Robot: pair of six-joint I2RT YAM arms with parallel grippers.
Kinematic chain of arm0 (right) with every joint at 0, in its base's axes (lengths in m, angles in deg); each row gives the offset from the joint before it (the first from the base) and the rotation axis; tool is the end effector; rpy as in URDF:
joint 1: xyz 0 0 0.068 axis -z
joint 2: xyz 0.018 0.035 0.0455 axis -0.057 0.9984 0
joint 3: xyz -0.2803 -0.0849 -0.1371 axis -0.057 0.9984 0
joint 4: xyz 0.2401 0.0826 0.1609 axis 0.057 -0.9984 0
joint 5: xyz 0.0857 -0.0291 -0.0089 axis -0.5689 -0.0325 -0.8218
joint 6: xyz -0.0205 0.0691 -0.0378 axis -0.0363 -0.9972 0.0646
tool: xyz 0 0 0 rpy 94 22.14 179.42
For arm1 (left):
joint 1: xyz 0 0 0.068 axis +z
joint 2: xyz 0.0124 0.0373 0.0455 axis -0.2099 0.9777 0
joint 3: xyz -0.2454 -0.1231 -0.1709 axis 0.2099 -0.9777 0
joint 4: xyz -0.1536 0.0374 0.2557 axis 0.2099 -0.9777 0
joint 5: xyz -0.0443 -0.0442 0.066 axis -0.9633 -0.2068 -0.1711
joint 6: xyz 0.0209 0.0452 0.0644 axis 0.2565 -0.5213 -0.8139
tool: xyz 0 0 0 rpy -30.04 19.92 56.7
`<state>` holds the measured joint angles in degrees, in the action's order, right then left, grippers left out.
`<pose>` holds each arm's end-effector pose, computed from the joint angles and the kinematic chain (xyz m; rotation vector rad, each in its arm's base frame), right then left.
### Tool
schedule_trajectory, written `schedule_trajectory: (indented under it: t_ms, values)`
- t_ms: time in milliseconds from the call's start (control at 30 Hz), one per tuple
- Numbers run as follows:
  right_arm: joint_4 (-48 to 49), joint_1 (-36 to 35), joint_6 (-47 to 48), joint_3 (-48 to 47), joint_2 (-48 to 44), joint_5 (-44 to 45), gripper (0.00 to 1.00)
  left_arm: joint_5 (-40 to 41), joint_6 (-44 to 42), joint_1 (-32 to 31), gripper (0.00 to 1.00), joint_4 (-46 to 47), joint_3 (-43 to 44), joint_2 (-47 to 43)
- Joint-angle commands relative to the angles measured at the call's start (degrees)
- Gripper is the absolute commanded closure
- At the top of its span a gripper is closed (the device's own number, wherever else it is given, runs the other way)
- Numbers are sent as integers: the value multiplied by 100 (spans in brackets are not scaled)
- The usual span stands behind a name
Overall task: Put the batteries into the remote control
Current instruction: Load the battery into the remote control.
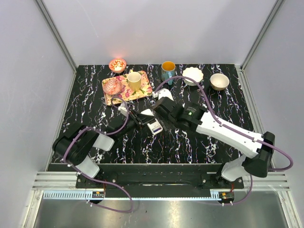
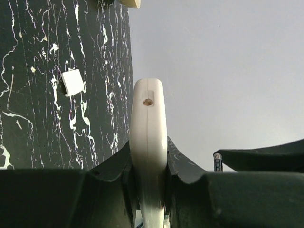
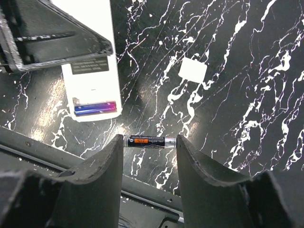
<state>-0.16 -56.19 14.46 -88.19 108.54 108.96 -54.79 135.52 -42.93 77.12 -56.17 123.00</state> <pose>0.2010 0.2810 0.3797 -0.6752 2.3105 0.0531 0.2514 -0.1788 0.1705 -0.5342 1.8665 -1.7277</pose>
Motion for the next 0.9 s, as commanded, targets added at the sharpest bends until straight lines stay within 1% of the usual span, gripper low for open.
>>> schedule_trajectory:
  t_ms: [0,133,433,867]
  values:
    - [70,-92,243,-414,383,195,100,203,346,-31,100,2567,368,281]
    - [105,-101,367,-537,699,125,100,81,214,-31,100,2567,466,299]
    - [176,-118,464,-661,919,-43,100,-192,-216,-74,100,2576,641,97]
    - [79,-206,437,-828,1227,-7,100,-113,-182,-171,100,2567,615,18]
